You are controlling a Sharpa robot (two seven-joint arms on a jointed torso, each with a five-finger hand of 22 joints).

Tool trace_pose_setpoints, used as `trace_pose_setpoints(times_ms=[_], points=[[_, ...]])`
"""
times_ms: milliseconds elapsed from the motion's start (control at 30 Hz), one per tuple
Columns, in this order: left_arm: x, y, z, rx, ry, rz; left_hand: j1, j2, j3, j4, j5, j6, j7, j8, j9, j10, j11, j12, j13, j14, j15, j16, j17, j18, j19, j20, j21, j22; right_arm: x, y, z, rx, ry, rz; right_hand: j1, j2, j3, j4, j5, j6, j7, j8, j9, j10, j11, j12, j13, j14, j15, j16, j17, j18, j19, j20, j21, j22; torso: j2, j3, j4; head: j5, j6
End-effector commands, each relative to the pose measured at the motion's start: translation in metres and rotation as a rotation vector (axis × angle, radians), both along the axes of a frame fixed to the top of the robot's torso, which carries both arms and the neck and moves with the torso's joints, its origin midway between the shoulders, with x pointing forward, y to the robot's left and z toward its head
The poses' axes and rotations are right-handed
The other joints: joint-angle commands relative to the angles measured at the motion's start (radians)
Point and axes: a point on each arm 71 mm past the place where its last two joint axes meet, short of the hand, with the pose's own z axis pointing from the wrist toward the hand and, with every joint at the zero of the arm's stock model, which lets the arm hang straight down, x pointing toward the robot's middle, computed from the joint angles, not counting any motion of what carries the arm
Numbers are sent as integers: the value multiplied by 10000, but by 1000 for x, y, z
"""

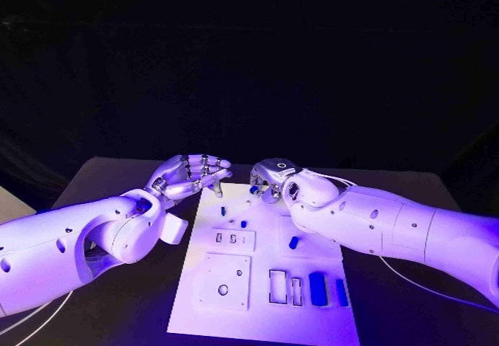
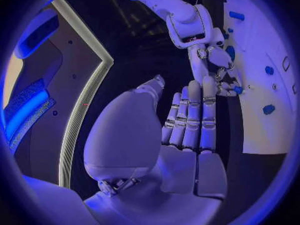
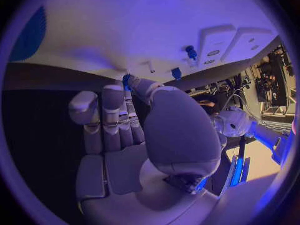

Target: Assemble the parts on the task board

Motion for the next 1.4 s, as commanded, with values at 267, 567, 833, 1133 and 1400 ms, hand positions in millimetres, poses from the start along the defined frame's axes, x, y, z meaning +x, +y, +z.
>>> trace_pose_setpoints(times_ms=[267, 567, 833, 1133, 1400], points=[[0, -2, 2, -124, -39, -176, 38, 114, -22, -9, -44, -50, 374, -3, 16, -59, -19, 50, 10, -79, 6, -55, -13, 51, -102, 9, 78, 14, 0, 1, -2, -74, 137, 90, -169, -297, 33, 116, 13, -418, 147, -225, 41, -475, 167, -65, -50, -113, 107, -31, -245, -152, -66, 90, -141, -188, -13, 4, -17, 21, -58], [1, -1, 1, -111, -27, -143, 37, 119, -22, -6, -44, -52, 375, -2, 19, -61, -18, 52, 10, -78, 6, -57, -14, 52, -104, 10, 81, 15, 2, -7, 2, 345, -226, -83, 448, -202, -1916, 278, -8, -1884, 98, -1213, -154, -2759, 508, 6, -26, -495, 385, -516, -1162, 131, -838, 366, -1490, -1568, -35, 3, -15, 24, -58], [3, 2, 1, -101, -9, -53, 33, 129, -24, 1, -45, -54, 377, 0, 24, -66, -17, 57, 10, -76, 8, -60, -16, 52, -110, 12, 86, 18, -6, -40, 9, 919, -253, -345, 795, -34, -2444, 465, 12, -1667, 236, -1181, -128, -2266, 389, 343, 18, -429, 308, -485, -1287, 63, -533, 281, -1305, -1170, -73, 16, -74, 62, 43], [7, 5, -1, -72, 16, 14, 36, 134, -26, 2, -45, -65, 379, -2, 28, -78, -14, 59, 9, -76, 10, -65, -18, 52, -116, 13, 92, 21, -14, -112, 19, 1536, 481, -1661, 674, -578, -2241, 891, 345, -1050, 141, -846, -33, 923, -110, 2064, 1021, -149, -97, 324, -561, -118, 89, 4, -560, -43, -194, 77, -248, 95, 73], [9, 6, -2, -49, 42, 41, 38, 136, -26, 2, -44, -67, 380, -2, 29, -81, -13, 61, 9, -76, 10, -67, -19, 52, -119, 14, 94, 22, -13, -149, 12, 2142, 2133, -2678, 1217, -283, -4208, 1958, 1241, -1971, 146, 251, 388, 740, -92, 11269, 10387, 766, -73, 4201, 4971, -506, 1054, -22, 967, 2167, -207, 155, -250, 75, 48]])
